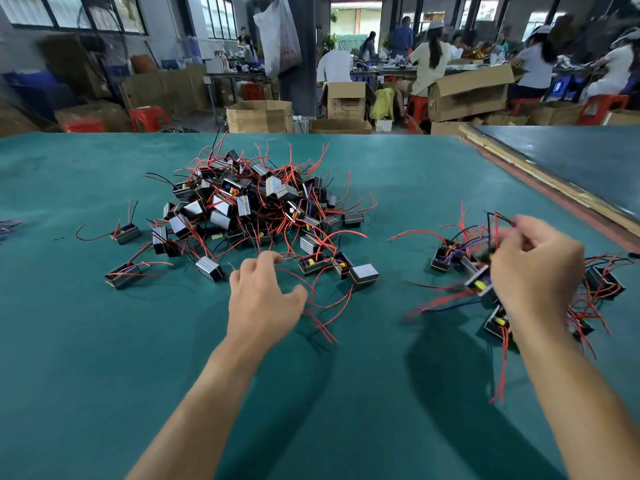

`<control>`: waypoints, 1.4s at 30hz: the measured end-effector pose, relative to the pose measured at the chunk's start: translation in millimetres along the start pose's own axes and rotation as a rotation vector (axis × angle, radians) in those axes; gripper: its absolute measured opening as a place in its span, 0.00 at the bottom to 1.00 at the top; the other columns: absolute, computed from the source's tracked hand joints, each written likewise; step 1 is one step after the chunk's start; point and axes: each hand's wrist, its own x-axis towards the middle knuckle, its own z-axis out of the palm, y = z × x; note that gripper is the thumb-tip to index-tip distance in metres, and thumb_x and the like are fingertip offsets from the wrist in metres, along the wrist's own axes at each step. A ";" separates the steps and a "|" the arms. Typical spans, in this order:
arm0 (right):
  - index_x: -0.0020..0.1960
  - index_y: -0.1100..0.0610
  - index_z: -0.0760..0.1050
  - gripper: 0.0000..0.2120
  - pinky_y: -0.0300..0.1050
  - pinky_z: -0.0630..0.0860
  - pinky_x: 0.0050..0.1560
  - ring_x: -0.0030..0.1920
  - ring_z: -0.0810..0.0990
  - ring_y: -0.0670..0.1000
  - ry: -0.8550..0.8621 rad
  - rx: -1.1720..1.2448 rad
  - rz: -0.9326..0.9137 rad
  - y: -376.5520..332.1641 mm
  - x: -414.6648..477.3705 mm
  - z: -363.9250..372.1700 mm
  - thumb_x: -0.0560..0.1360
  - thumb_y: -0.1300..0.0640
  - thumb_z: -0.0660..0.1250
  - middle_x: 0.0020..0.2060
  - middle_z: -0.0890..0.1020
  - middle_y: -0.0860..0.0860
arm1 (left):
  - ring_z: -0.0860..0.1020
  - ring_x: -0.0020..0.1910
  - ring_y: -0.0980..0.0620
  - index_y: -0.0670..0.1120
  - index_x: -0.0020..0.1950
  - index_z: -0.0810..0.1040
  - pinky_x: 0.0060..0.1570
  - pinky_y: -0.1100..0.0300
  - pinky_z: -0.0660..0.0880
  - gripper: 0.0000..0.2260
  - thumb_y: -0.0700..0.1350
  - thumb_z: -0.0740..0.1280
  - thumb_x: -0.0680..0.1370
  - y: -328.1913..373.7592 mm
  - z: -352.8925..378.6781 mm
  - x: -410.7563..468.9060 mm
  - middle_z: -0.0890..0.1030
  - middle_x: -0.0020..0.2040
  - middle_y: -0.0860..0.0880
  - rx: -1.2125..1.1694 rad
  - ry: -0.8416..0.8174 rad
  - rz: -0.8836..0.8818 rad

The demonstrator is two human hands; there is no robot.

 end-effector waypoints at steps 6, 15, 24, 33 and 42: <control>0.69 0.66 0.70 0.29 0.57 0.66 0.66 0.63 0.70 0.66 0.002 -0.039 -0.147 -16.5 -21.5 4.9 0.68 0.66 0.59 0.61 0.72 0.66 | 0.58 0.71 0.45 0.52 0.73 0.68 0.70 0.51 0.60 0.26 0.48 0.67 0.75 0.4 -0.9 -2.1 0.67 0.71 0.49 0.147 -0.038 0.081; 0.52 0.56 0.83 0.11 0.50 0.76 0.58 0.53 0.78 0.54 -0.702 -0.053 -0.577 -11.1 -71.8 33.8 0.72 0.63 0.67 0.50 0.84 0.49 | 0.76 0.57 0.54 0.52 0.63 0.77 0.59 0.60 0.71 0.14 0.47 0.65 0.78 8.6 5.0 -6.8 0.78 0.60 0.54 0.065 -0.222 0.204; 0.78 0.51 0.62 0.22 0.50 0.48 0.78 0.80 0.50 0.52 -1.000 -0.280 -0.551 5.2 -75.9 56.9 0.84 0.55 0.53 0.79 0.59 0.49 | 0.80 0.41 0.52 0.53 0.46 0.80 0.47 0.52 0.79 0.12 0.36 0.69 0.71 22.8 3.2 -19.2 0.85 0.47 0.52 -0.399 -0.546 0.213; 0.65 0.48 0.76 0.27 0.53 0.64 0.72 0.76 0.56 0.54 -1.000 -0.382 -0.519 5.5 -69.4 50.1 0.69 0.68 0.62 0.75 0.61 0.51 | 0.79 0.40 0.53 0.53 0.59 0.78 0.43 0.63 0.77 0.22 0.40 0.74 0.66 19.4 -1.1 -25.4 0.80 0.50 0.56 -0.038 -0.505 0.409; 0.57 0.48 0.75 0.21 0.49 0.67 0.62 0.59 0.67 0.52 -0.877 -0.290 -0.452 14.6 -59.6 52.8 0.72 0.69 0.63 0.53 0.72 0.47 | 0.77 0.37 0.55 0.52 0.51 0.80 0.44 0.56 0.76 0.16 0.40 0.71 0.65 13.7 1.2 -20.2 0.79 0.40 0.58 0.007 -0.341 0.328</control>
